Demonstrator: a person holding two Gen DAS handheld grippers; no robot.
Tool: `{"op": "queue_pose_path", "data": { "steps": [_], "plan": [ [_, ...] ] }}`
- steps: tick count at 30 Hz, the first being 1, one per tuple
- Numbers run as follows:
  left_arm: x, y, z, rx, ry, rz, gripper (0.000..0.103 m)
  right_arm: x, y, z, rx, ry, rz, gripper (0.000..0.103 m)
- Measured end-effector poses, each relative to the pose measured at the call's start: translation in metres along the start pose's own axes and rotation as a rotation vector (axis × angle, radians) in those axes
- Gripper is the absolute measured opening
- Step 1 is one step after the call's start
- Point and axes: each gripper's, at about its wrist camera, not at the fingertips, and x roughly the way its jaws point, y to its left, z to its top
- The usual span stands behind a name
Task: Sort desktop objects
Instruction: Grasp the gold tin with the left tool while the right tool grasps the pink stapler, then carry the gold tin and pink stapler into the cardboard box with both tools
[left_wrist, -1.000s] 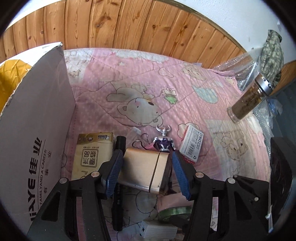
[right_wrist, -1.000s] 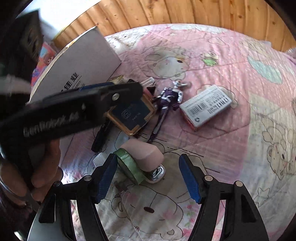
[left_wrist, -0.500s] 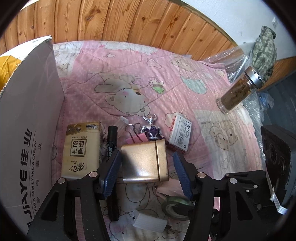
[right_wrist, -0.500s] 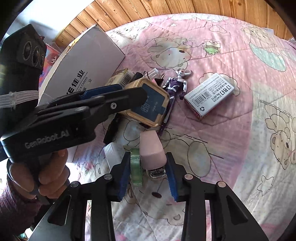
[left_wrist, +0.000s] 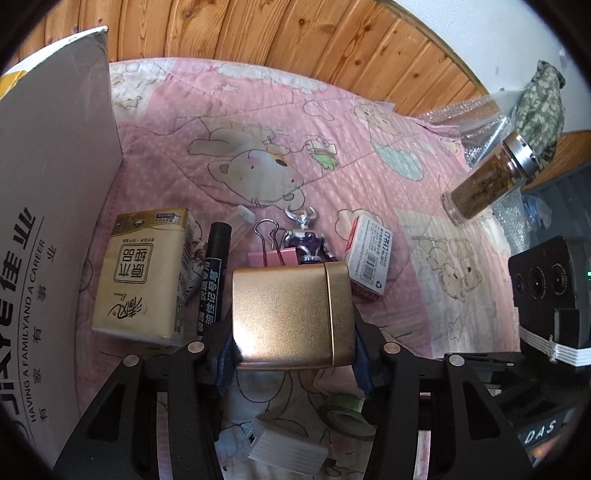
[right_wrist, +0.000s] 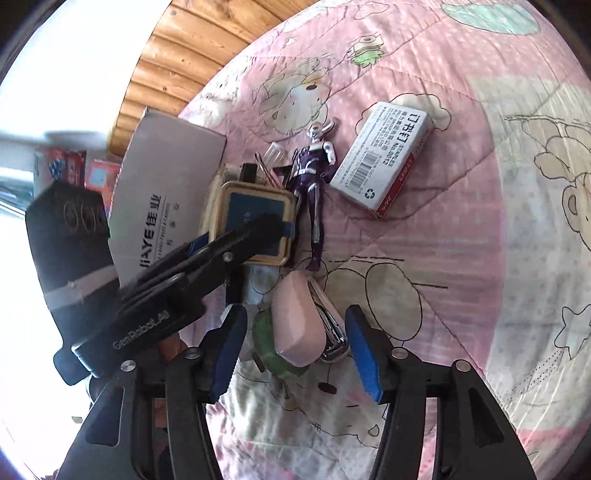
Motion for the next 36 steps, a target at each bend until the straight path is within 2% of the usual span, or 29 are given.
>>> {"op": "queue_pose_path", "data": {
  "steps": [5, 9, 11, 15, 18, 20, 21, 22, 24, 29, 36],
  "plan": [
    [-0.024, 0.006, 0.000, -0.047, -0.017, -0.067, 0.053, 0.014, 0.006, 0.009, 0.043, -0.015, 0.024, 0.058],
    [-0.045, 0.018, -0.003, -0.100, -0.017, -0.127, 0.053, 0.022, 0.010, 0.010, 0.030, -0.016, 0.000, 0.038],
    [-0.057, 0.018, -0.005, -0.099, -0.024, -0.127, 0.053, -0.006, 0.000, -0.002, -0.011, -0.010, -0.032, 0.038],
    [-0.078, 0.017, -0.009, -0.083, -0.040, -0.123, 0.053, 0.000, 0.012, -0.011, -0.128, 0.007, -0.141, 0.048],
    [-0.094, 0.017, -0.013, -0.070, -0.053, -0.119, 0.053, 0.015, 0.037, -0.014, -0.276, 0.003, -0.270, 0.049],
    [-0.104, 0.018, -0.015, -0.062, -0.064, -0.108, 0.053, 0.020, 0.046, -0.017, -0.355, -0.012, -0.365, 0.046],
    [-0.110, 0.020, -0.017, -0.062, -0.070, -0.105, 0.053, 0.023, 0.049, -0.017, -0.367, -0.004, -0.380, 0.035],
    [-0.115, 0.021, -0.017, -0.063, -0.074, -0.104, 0.053, 0.023, 0.049, -0.015, -0.361, -0.001, -0.378, 0.029],
    [-0.125, 0.026, -0.019, -0.066, -0.078, -0.097, 0.053, 0.021, 0.050, -0.012, -0.340, -0.003, -0.371, 0.028],
    [-0.154, 0.036, -0.023, -0.062, -0.097, -0.091, 0.053, 0.007, 0.060, -0.007, -0.315, -0.044, -0.369, 0.027],
    [-0.186, 0.038, -0.030, -0.032, -0.140, -0.051, 0.053, -0.025, 0.088, -0.016, -0.304, -0.103, -0.298, 0.027]
  ]
}}
